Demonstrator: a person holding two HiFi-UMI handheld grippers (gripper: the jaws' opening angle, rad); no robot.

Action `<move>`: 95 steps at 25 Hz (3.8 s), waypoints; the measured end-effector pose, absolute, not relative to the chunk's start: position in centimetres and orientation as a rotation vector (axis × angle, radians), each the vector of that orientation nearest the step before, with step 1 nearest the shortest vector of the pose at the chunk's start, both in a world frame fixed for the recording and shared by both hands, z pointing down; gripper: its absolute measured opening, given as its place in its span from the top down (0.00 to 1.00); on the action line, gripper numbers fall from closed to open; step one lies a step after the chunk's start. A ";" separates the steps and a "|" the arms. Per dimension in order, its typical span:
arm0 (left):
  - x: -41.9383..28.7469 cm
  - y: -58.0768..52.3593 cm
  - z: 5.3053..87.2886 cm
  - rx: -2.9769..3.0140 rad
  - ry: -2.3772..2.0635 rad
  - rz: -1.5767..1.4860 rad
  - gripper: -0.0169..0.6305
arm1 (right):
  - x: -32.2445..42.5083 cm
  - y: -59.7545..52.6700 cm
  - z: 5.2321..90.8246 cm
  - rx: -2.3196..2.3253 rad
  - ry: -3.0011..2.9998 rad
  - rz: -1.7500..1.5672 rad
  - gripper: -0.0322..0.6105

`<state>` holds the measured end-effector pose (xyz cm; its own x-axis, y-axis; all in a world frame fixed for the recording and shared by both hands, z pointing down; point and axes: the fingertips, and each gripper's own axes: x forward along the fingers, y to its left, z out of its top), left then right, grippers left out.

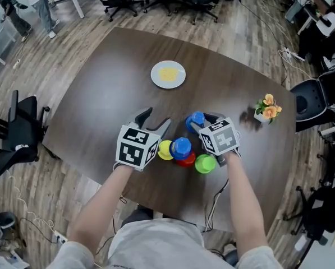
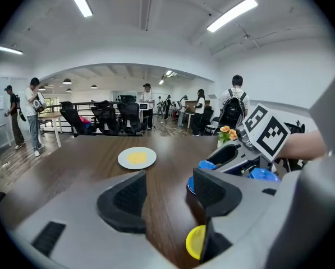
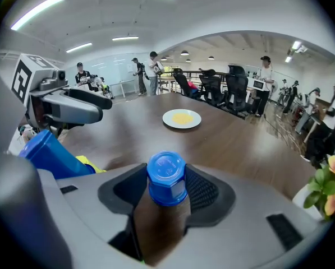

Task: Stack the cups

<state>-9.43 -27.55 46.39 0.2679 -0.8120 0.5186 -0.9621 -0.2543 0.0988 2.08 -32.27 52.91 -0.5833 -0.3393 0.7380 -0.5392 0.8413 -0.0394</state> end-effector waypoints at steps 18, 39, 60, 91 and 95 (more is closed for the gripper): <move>-7.2 -25.7 44.7 2.294 -1.467 0.471 0.57 | 7.1 -28.3 45.8 0.919 -2.229 0.280 0.61; -5.5 -21.6 44.1 2.429 -1.283 0.485 0.58 | 8.0 -19.5 44.1 1.020 -2.167 0.320 0.61; -5.9 -20.8 43.6 2.393 -1.363 0.470 0.58 | 7.2 -18.7 45.6 0.884 -2.155 0.339 0.61; 1.5 -24.1 38.8 2.488 -1.434 0.521 0.58 | 17.7 -25.0 44.4 1.251 -2.243 0.402 0.61; 1.8 -24.7 39.3 2.446 -1.482 0.539 0.58 | 18.9 -27.0 46.8 1.259 -2.225 0.380 0.61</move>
